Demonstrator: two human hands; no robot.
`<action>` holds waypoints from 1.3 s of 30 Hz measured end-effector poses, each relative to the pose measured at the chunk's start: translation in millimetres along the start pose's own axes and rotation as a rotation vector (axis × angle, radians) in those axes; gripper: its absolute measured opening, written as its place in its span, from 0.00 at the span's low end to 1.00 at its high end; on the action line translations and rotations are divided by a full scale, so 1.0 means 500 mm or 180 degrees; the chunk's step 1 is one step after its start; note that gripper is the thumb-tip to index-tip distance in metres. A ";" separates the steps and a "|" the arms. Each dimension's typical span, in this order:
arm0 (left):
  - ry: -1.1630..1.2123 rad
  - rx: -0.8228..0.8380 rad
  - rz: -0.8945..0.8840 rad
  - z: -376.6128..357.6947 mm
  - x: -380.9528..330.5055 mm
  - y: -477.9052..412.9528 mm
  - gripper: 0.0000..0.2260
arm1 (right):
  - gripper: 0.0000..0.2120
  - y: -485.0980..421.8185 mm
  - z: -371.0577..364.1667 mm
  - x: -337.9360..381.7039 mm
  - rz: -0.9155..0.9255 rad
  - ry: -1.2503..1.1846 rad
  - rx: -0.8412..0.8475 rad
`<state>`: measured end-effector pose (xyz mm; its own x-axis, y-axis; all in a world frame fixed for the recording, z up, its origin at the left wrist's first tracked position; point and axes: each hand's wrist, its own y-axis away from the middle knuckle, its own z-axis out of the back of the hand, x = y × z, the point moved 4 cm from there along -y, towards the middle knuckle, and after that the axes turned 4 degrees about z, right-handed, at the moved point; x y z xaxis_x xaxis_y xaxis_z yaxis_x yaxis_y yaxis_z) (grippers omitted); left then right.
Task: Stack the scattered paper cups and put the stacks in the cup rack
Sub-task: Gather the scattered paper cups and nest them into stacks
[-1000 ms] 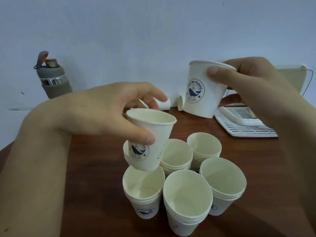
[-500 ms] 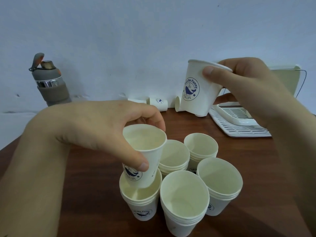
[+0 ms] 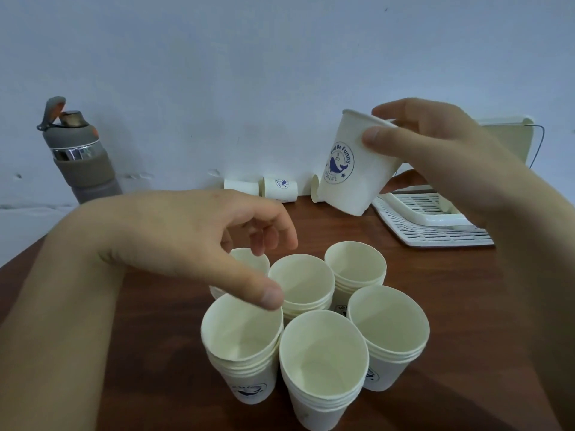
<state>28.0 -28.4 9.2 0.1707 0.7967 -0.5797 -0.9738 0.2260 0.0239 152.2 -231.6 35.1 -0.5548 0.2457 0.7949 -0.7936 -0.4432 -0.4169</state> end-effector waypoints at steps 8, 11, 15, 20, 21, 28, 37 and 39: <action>-0.0029 -0.0120 0.0128 0.025 0.022 -0.029 0.20 | 0.18 0.025 0.016 0.016 0.0294 0.0738 0.1185; 0.0031 -0.0150 0.0097 0.025 0.026 -0.033 0.20 | 0.23 0.041 0.013 0.023 0.0347 0.1057 0.1791; 0.0008 -0.0180 0.0127 0.022 0.030 -0.039 0.20 | 0.23 0.055 -0.003 0.017 0.0234 0.1123 0.2344; 0.0085 -0.0252 0.0099 0.024 0.036 -0.043 0.19 | 0.24 0.057 -0.014 0.013 0.0218 0.1149 0.2591; 0.0095 -0.0260 0.0095 0.025 0.038 -0.043 0.19 | 0.25 0.058 -0.016 0.013 0.0219 0.1165 0.2635; 0.0143 -0.0283 0.0084 0.025 0.040 -0.046 0.20 | 0.29 0.056 -0.029 0.000 0.0134 0.1328 0.2836; 0.0169 -0.0303 0.0054 0.025 0.040 -0.047 0.20 | 0.31 0.055 -0.030 -0.008 0.0062 0.1287 0.2871; 0.0161 -0.0313 0.0027 0.025 0.039 -0.047 0.19 | 0.33 0.054 -0.028 -0.010 0.0034 0.1297 0.2850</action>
<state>56.0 -11.1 7.6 0.1572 0.7685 -0.6203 -0.9856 0.1615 -0.0497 130.0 -232.5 13.7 -0.7380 0.4417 0.5101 -0.3987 -0.8953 0.1985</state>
